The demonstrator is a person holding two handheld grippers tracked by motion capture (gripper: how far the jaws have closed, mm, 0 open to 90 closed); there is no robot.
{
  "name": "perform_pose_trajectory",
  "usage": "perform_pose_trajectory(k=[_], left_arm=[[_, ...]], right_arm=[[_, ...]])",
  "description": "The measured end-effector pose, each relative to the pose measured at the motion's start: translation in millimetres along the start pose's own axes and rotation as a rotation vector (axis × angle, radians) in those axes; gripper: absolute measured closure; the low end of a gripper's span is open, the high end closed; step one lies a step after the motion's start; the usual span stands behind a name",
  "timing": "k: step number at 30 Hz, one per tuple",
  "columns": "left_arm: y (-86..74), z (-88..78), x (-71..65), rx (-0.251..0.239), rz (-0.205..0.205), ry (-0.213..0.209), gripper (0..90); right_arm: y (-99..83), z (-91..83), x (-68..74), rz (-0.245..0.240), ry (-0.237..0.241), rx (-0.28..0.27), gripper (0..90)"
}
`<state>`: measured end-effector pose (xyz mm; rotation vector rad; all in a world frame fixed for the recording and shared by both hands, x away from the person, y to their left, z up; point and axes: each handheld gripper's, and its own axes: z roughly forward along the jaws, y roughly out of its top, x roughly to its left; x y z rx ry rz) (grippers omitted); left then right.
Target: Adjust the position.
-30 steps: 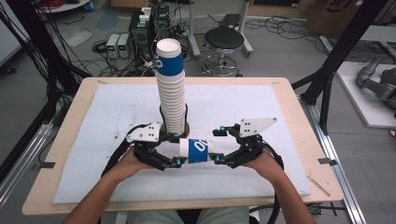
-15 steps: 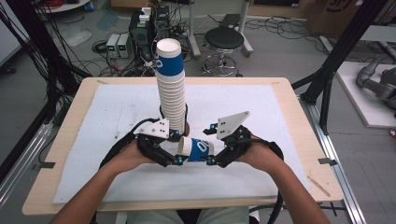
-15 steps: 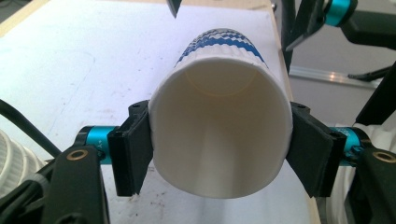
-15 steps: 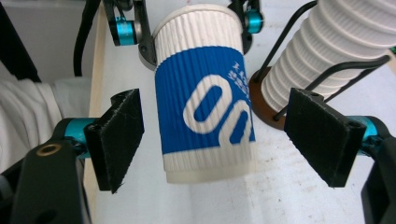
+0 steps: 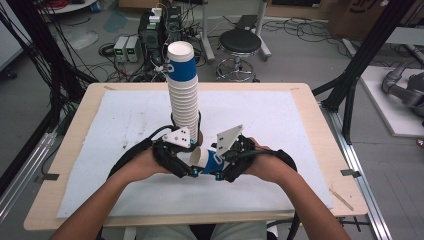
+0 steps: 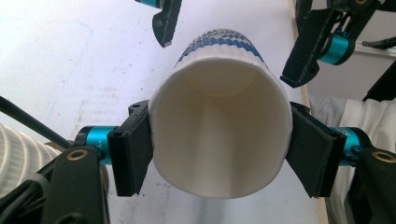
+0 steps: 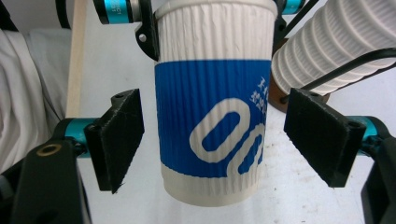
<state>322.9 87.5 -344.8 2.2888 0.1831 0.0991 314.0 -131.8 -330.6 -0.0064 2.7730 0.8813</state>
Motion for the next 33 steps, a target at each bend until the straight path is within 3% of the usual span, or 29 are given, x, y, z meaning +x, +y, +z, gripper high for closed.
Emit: perform_pose_trajectory(k=[15,25,29,33], left_arm=[[8.8,7.9,-3.1,0.077,0.014,0.012,30.2],[11.0,11.6,-5.7,0.088,0.025,0.032,30.3],[9.2,10.5,-5.9,0.049,0.018,0.036,27.3],[4.9,4.5,-4.8,-0.032,-0.004,0.022,22.6]], right_arm=[[3.9,15.4,5.1,-0.046,0.000,0.109,30.1],[3.5,17.7,6.0,-0.020,-0.013,0.134,33.8],[-0.8,17.2,6.7,-0.001,-0.017,0.102,34.0],[-10.7,15.3,5.8,0.032,-0.007,0.045,33.8]])
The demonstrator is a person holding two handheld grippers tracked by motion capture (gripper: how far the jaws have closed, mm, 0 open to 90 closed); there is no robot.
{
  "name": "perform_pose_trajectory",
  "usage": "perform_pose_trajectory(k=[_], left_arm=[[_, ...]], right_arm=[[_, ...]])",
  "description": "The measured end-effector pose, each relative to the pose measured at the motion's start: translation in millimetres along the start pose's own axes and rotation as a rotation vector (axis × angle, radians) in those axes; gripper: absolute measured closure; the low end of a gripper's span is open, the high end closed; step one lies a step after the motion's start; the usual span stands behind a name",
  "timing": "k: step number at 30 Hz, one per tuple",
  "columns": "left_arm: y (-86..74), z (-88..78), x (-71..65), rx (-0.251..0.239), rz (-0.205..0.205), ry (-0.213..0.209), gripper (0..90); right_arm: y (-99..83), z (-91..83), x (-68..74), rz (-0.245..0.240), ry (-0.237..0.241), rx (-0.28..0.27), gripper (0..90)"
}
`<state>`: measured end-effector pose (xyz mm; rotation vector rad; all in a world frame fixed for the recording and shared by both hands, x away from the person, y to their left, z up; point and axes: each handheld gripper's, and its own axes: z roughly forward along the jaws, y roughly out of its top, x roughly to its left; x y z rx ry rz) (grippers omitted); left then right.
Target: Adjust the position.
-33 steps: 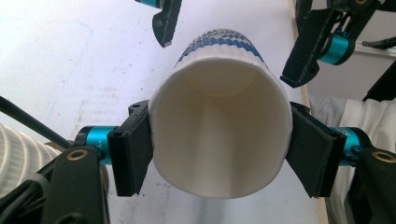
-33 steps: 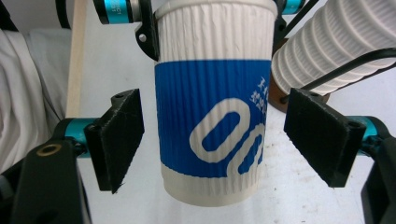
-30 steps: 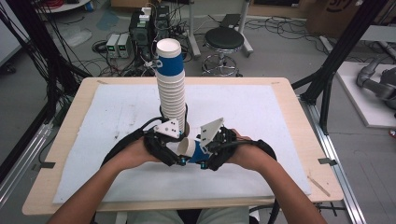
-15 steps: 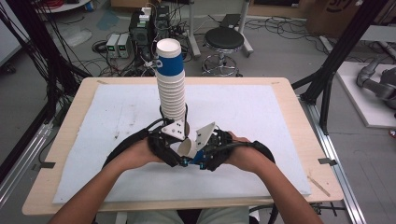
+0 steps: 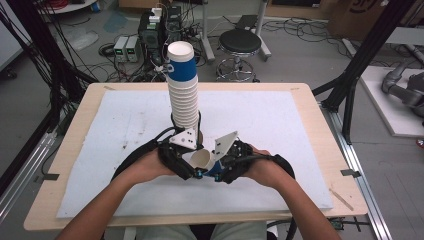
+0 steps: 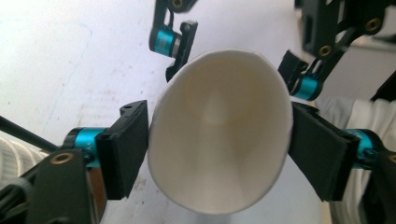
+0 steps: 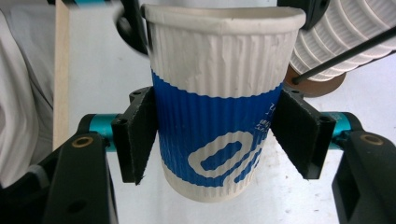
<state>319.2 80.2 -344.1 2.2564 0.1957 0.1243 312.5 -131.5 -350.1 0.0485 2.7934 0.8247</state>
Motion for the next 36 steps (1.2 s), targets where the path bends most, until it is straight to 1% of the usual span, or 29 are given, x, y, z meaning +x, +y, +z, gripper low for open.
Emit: perform_pose_trajectory(k=[2,3,6,7,10,13,14,19,23,25,29,30,32,34,36], left_arm=[[-3.4,-5.5,1.0,-0.052,-0.019,-0.002,21.0],[-5.6,-8.6,1.5,-0.082,-0.025,0.003,20.3],[-13.4,-16.9,2.6,-0.172,-0.050,0.026,19.7],[-17.5,-20.1,2.8,-0.217,-0.064,0.033,19.6],[-27.8,-27.6,4.4,-0.308,-0.091,0.051,19.2],[-37.2,-32.9,5.8,-0.370,-0.122,0.076,19.0],[-40.3,-34.4,6.5,-0.389,-0.131,0.074,18.9],[-55.0,-39.0,8.5,-0.460,-0.169,0.108,19.0],[-65.9,-42.2,11.4,-0.512,-0.206,0.133,18.7],[-70.7,-43.6,12.4,-0.534,-0.218,0.149,18.3],[-80.8,-45.6,13.3,-0.596,-0.230,0.187,20.0],[-83.4,-46.1,13.4,-0.605,-0.232,0.197,20.0],[-88.2,-46.5,13.0,-0.620,-0.227,0.235,19.9],[-93.1,-47.1,13.7,-0.634,-0.228,0.263,19.9],[-97.8,-47.8,14.4,-0.646,-0.220,0.292,19.7]], right_arm=[[-7.1,-1.3,-0.6,0.029,0.006,-0.024,33.7],[-11.1,-2.4,-1.3,0.041,0.008,-0.039,33.6],[-24.4,-6.6,-2.8,0.095,0.016,-0.107,33.4],[-27.8,-7.7,-3.1,0.108,0.015,-0.122,33.3],[-41.9,-13.2,-4.7,0.158,0.005,-0.195,33.3],[-52.8,-18.6,-6.1,0.206,-0.002,-0.259,33.3],[-57.2,-20.7,-6.9,0.224,-0.007,-0.285,33.3],[-71.7,-27.2,-7.4,0.286,-0.026,-0.369,33.3],[-79.5,-29.8,-6.3,0.304,-0.054,-0.401,33.3],[-83.1,-31.1,-5.6,0.315,-0.071,-0.422,33.3],[-91.2,-33.8,-5.0,0.338,-0.111,-0.463,33.3],[-93.2,-34.3,-4.6,0.348,-0.121,-0.471,33.3],[-97.9,-35.4,-4.1,0.360,-0.143,-0.490,33.3],[-103.2,-37.0,-3.7,0.374,-0.162,-0.509,33.3],[-108.9,-38.6,-3.5,0.391,-0.179,-0.526,33.3]])
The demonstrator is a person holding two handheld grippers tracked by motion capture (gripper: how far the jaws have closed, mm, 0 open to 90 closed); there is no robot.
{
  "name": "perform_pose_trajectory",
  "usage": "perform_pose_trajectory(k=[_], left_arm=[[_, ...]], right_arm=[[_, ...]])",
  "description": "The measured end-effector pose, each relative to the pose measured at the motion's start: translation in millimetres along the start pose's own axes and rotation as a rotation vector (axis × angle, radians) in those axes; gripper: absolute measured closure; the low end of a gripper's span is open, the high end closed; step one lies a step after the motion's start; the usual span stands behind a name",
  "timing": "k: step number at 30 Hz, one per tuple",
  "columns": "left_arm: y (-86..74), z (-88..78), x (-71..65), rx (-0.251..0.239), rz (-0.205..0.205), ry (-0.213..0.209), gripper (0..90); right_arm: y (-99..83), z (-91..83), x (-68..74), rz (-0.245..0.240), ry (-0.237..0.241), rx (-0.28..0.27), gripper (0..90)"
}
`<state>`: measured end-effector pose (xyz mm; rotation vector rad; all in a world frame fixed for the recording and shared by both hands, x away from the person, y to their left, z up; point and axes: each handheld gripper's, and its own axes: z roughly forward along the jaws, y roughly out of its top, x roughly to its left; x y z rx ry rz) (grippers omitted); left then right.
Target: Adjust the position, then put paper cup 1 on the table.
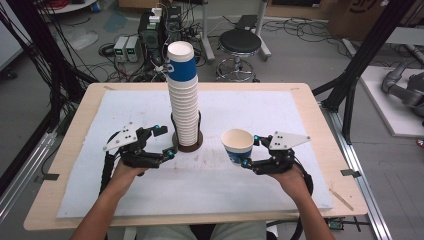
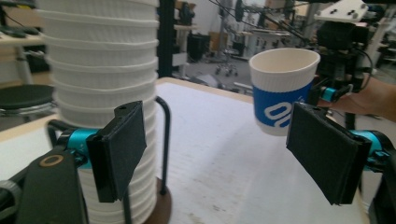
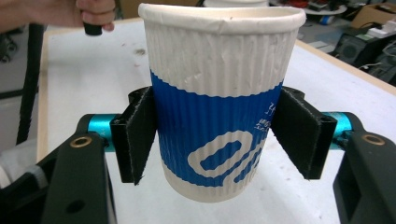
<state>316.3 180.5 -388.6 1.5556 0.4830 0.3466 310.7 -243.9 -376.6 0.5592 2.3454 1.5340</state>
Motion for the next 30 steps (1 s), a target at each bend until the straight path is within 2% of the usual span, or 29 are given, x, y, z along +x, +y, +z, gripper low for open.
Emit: perform_pose_trajectory(k=[3,8,10,13,18,30], left_arm=[[-5.5,-4.8,4.4,-0.008,-0.006,0.031,19.4],[-15.1,-11.7,8.6,-0.003,-0.039,0.091,16.5],[-16.6,-15.0,9.2,-0.021,-0.045,0.121,15.8],[-18.4,-20.4,11.7,-0.045,-0.055,0.138,15.8],[-17.5,-28.7,14.1,-0.042,-0.050,0.152,15.8],[-19.0,-34.5,17.2,-0.022,-0.046,0.175,15.9]], right_arm=[[-5.4,-5.6,-3.5,0.015,-0.030,-0.021,33.2],[-13.9,-16.1,-9.4,0.041,-0.086,-0.060,33.1],[-16.6,-20.2,-10.7,0.049,-0.109,-0.071,33.1],[-19.4,-25.8,-11.0,0.058,-0.134,-0.082,33.1],[-21.6,-32.1,-12.4,0.060,-0.162,-0.100,33.1],[-22.5,-35.4,-14.6,0.064,-0.178,-0.115,33.0]])
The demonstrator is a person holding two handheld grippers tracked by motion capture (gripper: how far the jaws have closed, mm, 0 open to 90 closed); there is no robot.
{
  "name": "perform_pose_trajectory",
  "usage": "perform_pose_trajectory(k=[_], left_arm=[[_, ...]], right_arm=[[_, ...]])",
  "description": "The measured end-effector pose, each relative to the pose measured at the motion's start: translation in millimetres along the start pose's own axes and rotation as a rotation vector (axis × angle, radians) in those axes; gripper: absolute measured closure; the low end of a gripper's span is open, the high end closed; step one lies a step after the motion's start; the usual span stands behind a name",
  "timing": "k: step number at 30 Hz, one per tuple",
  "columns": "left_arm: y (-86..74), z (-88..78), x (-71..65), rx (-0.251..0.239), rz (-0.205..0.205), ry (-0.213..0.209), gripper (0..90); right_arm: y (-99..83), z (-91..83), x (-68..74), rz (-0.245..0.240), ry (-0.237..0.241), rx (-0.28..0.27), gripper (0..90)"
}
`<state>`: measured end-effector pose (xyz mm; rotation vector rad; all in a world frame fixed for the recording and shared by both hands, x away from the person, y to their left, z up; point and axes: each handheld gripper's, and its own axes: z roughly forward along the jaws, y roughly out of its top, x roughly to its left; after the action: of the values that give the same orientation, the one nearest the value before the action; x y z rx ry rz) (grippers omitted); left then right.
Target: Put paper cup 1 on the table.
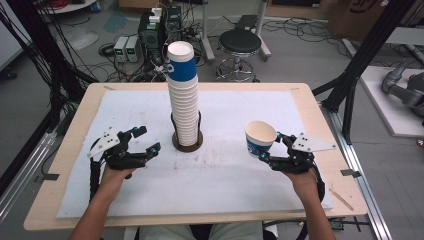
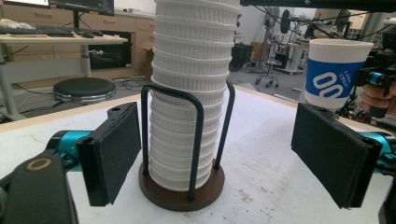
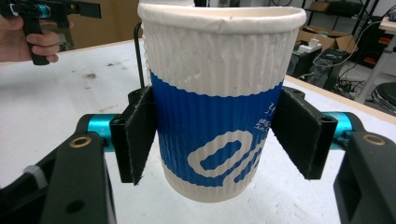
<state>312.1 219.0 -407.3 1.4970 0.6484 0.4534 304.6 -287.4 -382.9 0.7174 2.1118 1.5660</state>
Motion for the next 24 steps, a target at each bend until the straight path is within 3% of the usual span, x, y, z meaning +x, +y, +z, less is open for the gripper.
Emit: perform_pose_trajectory(k=[8,14,24], left_arm=[[-2.0,0.9,0.0,0.000,-0.007,-0.001,15.9],[-3.1,0.9,1.1,0.011,-0.006,0.004,16.0],[-4.2,3.2,-0.4,0.017,-0.006,-0.002,16.0]], right_arm=[[-1.7,0.9,-1.2,0.008,-0.013,-0.002,33.0],[-3.1,4.2,-10.0,0.016,-0.039,0.005,33.0],[-6.2,13.0,-37.2,0.060,-0.151,0.025,33.0]])
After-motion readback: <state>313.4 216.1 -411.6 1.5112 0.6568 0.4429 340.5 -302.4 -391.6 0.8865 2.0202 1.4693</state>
